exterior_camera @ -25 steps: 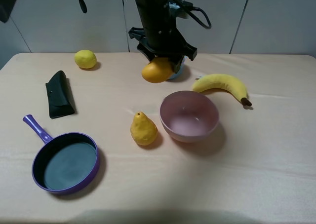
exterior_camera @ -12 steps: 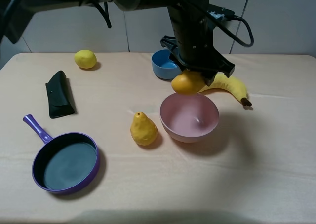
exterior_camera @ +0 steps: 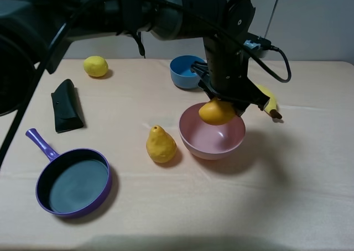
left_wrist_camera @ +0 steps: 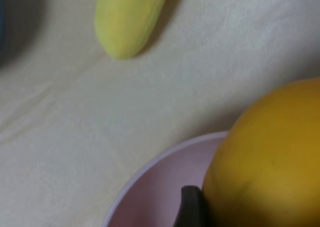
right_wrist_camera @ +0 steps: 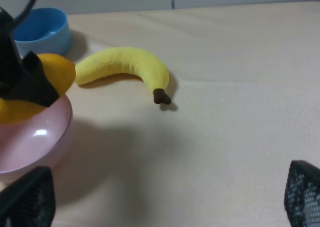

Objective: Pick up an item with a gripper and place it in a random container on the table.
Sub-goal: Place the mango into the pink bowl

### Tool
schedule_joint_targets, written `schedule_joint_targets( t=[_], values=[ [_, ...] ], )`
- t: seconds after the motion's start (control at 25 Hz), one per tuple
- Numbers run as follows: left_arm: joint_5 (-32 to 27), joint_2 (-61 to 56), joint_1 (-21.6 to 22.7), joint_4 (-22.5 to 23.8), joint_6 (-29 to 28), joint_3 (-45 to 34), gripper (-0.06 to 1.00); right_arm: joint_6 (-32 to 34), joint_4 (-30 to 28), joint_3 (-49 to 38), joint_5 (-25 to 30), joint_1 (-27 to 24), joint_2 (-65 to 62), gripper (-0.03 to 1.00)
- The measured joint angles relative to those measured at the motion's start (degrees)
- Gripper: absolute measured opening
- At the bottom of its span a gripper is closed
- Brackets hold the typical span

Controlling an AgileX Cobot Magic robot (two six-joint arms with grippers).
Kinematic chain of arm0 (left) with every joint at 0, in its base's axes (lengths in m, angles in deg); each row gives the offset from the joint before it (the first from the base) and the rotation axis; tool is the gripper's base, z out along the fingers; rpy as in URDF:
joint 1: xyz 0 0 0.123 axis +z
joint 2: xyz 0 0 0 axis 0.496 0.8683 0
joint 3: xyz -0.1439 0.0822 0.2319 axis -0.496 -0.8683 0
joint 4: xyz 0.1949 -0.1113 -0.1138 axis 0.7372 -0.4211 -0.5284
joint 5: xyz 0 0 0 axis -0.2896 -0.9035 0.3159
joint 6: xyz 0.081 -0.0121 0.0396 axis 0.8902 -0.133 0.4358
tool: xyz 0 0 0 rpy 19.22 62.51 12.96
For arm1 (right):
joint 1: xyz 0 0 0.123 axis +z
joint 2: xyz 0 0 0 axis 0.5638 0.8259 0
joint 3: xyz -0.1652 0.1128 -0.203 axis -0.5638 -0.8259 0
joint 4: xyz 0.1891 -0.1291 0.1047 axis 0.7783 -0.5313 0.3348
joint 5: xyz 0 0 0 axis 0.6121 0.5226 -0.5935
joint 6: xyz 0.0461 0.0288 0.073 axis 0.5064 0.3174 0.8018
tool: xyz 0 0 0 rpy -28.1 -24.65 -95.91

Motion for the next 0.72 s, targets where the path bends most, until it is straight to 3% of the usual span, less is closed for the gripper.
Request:
schedule_joint_targets(
  t=[0.72],
  values=[
    [-2.0,1.5,0.0,-2.4,-0.2,-0.3,0.62,0.0,0.0,0.0,0.0,0.0,0.0,0.69]
  ],
)
